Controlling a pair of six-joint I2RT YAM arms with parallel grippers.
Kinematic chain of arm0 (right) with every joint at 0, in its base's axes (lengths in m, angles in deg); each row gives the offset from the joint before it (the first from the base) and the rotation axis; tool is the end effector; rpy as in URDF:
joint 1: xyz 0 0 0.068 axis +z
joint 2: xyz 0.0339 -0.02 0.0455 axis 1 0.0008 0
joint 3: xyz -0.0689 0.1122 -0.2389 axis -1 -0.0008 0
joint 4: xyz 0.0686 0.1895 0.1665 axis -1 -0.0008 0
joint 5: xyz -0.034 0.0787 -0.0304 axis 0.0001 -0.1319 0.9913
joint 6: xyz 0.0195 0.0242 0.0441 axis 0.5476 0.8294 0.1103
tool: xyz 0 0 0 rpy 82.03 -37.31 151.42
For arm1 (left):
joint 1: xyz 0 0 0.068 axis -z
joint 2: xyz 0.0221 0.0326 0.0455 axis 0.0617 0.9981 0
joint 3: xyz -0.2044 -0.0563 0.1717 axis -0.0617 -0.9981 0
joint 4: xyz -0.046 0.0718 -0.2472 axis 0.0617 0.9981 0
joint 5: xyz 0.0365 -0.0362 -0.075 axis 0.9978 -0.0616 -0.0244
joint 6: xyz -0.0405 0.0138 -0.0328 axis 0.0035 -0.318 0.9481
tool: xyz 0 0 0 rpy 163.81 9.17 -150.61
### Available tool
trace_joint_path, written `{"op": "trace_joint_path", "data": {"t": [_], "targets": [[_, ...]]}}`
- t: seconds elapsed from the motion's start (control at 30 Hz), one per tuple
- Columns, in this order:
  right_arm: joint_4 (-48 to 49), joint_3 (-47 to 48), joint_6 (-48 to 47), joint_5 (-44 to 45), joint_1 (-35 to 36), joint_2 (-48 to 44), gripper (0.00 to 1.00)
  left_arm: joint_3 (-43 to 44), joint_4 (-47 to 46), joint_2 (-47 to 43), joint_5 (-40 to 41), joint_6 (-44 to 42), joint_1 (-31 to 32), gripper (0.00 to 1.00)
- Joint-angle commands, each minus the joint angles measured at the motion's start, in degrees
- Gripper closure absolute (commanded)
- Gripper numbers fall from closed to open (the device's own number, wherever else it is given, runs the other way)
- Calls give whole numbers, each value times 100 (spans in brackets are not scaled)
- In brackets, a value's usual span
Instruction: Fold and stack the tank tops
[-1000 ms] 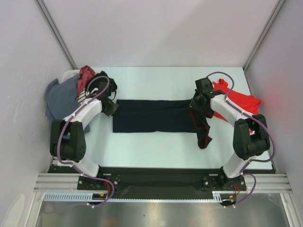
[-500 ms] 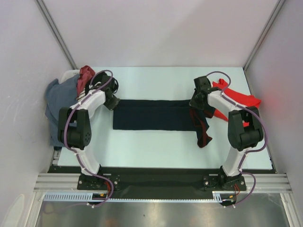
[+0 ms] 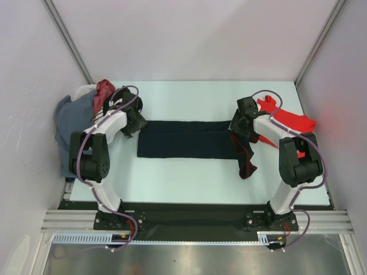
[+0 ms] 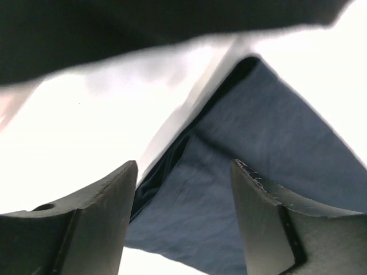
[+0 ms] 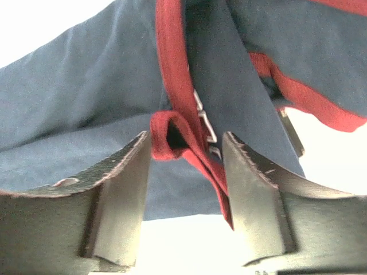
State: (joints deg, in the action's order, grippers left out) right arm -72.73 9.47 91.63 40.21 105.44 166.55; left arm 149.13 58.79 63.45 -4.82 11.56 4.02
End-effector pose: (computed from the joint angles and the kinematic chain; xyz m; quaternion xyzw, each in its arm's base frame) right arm 0.3596 0.0950 0.2002 0.1795 0.9412 0.0669 0.2783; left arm 0.3714 -0.0408 0.2027 -0.3438 0.9057 0.0049 0.2479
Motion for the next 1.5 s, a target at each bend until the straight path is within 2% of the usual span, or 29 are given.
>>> {"op": "trace_joint_path", "data": {"t": [0.0,0.13,0.23,0.33,0.53,0.7,0.83,0.87,0.9,1.0,1.2,1.3,1.47], "targets": [[203,-179,-92,235,112,-861,41,-338,-335,-714,-197,-584,62,27],[19,-416,-242,358,200,-1407,43,-1215,-871,-1241,-355,-822,141,20],[-60,-759,-268,280,227,-1863,45,-1656,-1380,-1497,-628,-1007,133,21],[-69,-1207,-251,201,279,-2338,46,-1501,-1348,-1235,-682,-1139,133,25],[-96,-2270,12,16,674,-3253,46,-702,-1198,-303,-612,-1315,133,37],[-44,-3026,373,-11,1035,-3685,46,-331,-1075,260,-462,-1368,124,64],[185,-3449,453,16,1097,-3501,56,-313,-1022,515,-357,-1420,115,83],[229,-3536,453,16,1097,-3457,57,-374,-1074,498,-374,-1438,106,95],[299,-3563,444,24,1088,-3369,57,-462,-1127,463,-409,-1447,71,100],[405,-3485,365,86,913,-3088,59,-752,-1303,349,-611,-1429,18,100],[536,-2941,242,349,544,-2218,71,-1446,-1444,-90,-638,-1140,-17,100],[651,-2633,259,639,438,-1779,72,-2488,-1759,-783,-365,-737,-26,100],[792,-2026,321,535,403,-805,72,-3406,-1866,-1900,-558,-103,-52,100]]}}
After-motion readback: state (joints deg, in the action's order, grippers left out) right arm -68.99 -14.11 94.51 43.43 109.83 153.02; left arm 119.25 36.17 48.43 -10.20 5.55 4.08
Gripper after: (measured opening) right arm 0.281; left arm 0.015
